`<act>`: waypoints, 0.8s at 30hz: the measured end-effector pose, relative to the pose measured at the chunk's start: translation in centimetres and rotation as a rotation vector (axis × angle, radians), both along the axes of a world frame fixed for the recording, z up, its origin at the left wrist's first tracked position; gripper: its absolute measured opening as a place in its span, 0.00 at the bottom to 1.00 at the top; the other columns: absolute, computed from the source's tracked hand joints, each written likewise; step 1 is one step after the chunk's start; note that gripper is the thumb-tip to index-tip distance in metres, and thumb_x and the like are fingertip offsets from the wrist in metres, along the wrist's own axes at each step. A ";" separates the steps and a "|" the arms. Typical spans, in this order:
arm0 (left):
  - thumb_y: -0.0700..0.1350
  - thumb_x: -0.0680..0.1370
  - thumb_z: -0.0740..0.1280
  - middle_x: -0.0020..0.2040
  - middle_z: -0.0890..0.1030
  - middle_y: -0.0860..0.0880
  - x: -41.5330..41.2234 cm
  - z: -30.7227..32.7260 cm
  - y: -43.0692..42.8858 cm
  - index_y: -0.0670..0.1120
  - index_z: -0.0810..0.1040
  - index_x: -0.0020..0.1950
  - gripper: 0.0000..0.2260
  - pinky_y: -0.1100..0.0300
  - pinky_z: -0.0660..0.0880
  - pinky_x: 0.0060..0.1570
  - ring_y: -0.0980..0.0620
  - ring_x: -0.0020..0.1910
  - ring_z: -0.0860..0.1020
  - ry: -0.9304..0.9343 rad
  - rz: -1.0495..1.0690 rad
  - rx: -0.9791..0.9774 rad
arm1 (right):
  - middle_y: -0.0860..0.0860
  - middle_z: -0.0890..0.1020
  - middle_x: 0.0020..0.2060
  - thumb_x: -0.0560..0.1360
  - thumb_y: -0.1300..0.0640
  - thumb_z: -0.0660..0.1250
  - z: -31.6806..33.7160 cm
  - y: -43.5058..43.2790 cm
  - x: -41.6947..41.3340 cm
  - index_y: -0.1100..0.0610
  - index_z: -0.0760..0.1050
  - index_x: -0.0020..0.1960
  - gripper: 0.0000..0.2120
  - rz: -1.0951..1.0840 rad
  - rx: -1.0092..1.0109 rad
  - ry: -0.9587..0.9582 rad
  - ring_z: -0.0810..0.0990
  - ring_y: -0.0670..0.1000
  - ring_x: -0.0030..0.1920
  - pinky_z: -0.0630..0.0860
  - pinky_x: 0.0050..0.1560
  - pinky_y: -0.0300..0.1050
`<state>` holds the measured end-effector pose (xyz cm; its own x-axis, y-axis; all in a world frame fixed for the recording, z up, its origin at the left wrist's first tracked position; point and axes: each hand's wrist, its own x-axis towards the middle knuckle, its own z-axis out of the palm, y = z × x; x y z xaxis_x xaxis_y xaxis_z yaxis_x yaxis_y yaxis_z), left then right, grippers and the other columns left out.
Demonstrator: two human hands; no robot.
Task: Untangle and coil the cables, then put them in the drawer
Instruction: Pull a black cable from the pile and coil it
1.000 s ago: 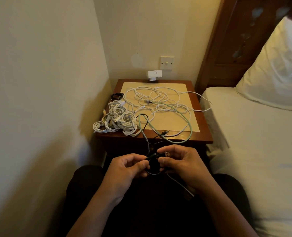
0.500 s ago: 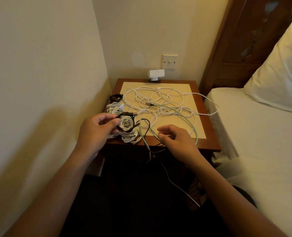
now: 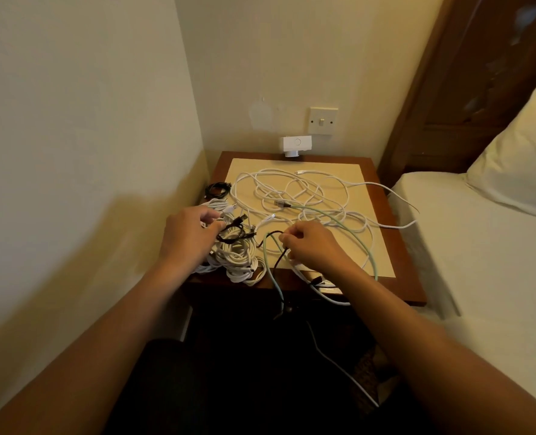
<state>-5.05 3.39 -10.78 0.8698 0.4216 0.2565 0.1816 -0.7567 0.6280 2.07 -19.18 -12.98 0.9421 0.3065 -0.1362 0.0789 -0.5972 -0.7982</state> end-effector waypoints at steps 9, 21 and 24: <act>0.48 0.79 0.72 0.52 0.82 0.50 -0.2 1.9 -1.9 0.51 0.84 0.56 0.07 0.58 0.73 0.46 0.51 0.47 0.79 -0.142 -0.085 0.023 | 0.53 0.83 0.46 0.82 0.53 0.68 8.8 -4.4 3.0 0.55 0.81 0.55 0.07 -0.192 0.272 -0.163 0.84 0.50 0.44 0.86 0.48 0.49; 0.55 0.80 0.70 0.51 0.81 0.52 2.1 6.7 -10.1 0.52 0.82 0.56 0.09 0.61 0.72 0.39 0.57 0.45 0.77 -0.106 -0.308 -0.100 | 0.56 0.84 0.47 0.81 0.55 0.71 22.4 -9.4 5.5 0.58 0.82 0.55 0.08 -0.197 0.321 -0.435 0.87 0.53 0.44 0.87 0.45 0.49; 0.62 0.77 0.71 0.50 0.81 0.54 3.9 8.4 -13.9 0.52 0.79 0.58 0.18 0.62 0.72 0.39 0.57 0.47 0.78 -0.102 -0.403 -0.221 | 0.56 0.85 0.46 0.80 0.55 0.71 24.1 -8.9 5.5 0.58 0.82 0.54 0.07 -0.189 0.328 -0.455 0.88 0.53 0.43 0.87 0.44 0.50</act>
